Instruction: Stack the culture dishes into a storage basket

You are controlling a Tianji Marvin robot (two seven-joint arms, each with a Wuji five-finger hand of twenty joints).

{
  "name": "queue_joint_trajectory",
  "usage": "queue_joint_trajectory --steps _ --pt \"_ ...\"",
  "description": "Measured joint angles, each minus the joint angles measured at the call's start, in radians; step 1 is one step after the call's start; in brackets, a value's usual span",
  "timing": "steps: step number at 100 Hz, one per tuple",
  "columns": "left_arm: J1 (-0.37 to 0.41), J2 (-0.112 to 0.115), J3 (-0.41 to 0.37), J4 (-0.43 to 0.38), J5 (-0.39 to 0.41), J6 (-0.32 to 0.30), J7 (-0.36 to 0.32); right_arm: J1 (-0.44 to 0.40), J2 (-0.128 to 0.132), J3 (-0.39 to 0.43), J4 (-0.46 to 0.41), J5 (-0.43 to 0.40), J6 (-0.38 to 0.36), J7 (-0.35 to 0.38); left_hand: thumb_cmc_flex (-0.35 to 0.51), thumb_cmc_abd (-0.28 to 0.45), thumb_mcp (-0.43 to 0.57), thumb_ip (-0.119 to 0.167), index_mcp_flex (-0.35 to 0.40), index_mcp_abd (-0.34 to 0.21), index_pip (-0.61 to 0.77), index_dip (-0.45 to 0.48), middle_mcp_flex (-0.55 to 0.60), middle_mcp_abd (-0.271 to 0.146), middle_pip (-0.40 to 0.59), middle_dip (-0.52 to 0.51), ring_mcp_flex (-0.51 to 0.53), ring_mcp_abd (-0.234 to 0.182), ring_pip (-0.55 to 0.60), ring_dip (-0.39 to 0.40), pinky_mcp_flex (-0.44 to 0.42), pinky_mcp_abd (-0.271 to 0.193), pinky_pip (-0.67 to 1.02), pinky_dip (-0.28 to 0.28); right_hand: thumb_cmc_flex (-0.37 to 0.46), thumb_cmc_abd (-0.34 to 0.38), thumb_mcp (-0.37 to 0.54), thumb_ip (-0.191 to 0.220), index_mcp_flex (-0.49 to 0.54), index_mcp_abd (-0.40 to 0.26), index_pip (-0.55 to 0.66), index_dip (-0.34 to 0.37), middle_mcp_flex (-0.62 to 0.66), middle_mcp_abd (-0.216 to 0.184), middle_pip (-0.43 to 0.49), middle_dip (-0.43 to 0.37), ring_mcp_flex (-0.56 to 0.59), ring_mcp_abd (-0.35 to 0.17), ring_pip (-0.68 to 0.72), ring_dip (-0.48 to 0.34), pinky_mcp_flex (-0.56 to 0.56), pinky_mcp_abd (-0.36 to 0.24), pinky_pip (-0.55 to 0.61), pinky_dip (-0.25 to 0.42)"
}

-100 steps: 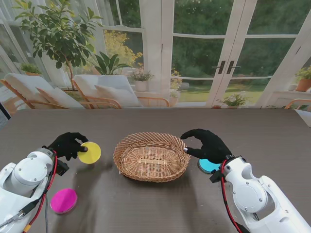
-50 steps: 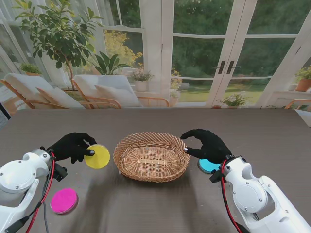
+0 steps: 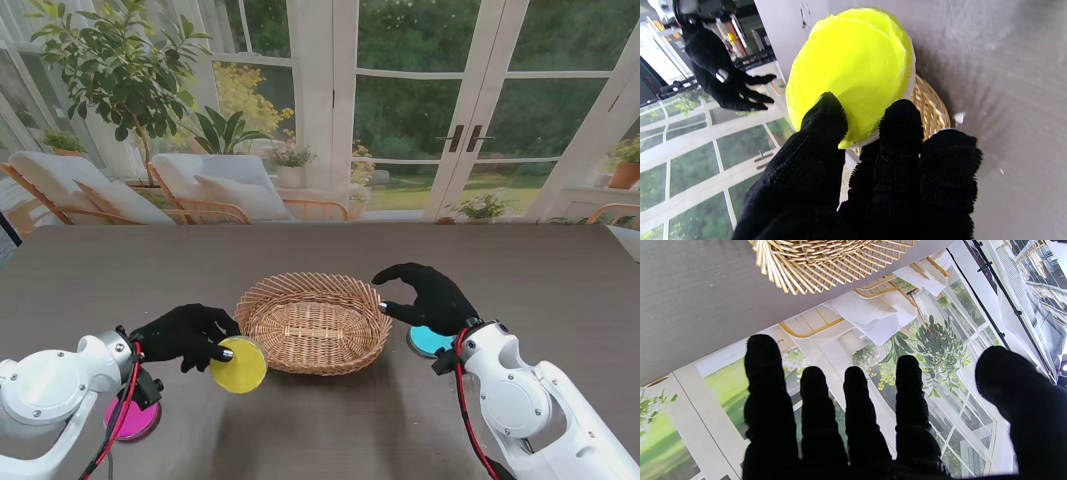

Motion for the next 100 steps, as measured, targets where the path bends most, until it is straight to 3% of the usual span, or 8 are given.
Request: queue_joint_trajectory --steps 31,52,77,100 --pt "-0.006 0.007 0.136 0.000 -0.018 0.013 0.004 -0.001 -0.001 0.011 -0.001 0.003 -0.003 -0.005 0.000 0.000 0.000 0.000 0.007 0.004 0.000 0.002 0.000 0.001 -0.001 0.009 -0.001 -0.005 0.000 0.002 -0.011 0.000 0.000 0.002 0.000 0.000 0.000 0.000 0.000 0.000 0.000 0.000 0.000 0.000 0.000 0.000 0.000 0.000 0.000 0.000 0.000 0.000 0.000 0.000" --pt "0.021 0.005 0.177 -0.010 -0.013 0.027 0.018 -0.003 -0.001 0.014 -0.005 0.005 -0.003 -0.007 0.000 0.000 0.009 0.000 0.007 0.015 0.000 0.008 -0.001 0.005 -0.001 0.009 -0.001 -0.006 0.000 0.013 -0.013 0.000 0.000 0.003 0.000 0.000 0.000 0.000 0.000 0.001 0.000 0.000 0.000 0.000 0.000 0.000 0.000 0.000 0.000 0.000 0.000 0.000 0.000 0.000" --pt "0.035 0.013 0.262 -0.026 0.071 0.083 0.013 -0.009 -0.001 0.015 -0.013 0.006 -0.004 -0.006 0.000 0.000 0.012 0.000 0.008 0.025 0.001 0.009 -0.001 0.009 -0.002 0.009 -0.001 -0.007 0.000 0.015 -0.016 0.000 0.000 0.013 0.000 0.000 0.000 0.000 0.000 0.001 0.000 0.000 0.000 0.000 0.000 0.000 0.000 0.000 0.000 0.000 0.000 0.000 0.000 0.000" --pt "0.010 0.012 0.333 -0.002 0.091 0.094 0.048 -0.013 -0.001 0.018 -0.018 0.007 -0.005 -0.008 0.000 0.000 0.012 0.000 0.009 0.027 0.003 0.009 -0.001 0.009 -0.002 0.010 -0.001 -0.010 0.001 0.015 -0.021 0.000 0.000 0.013 0.000 0.000 0.000 0.000 0.000 0.001 0.000 0.000 0.000 0.000 0.000 0.000 0.000 0.000 0.000 0.000 0.000 0.000 0.000 0.000"
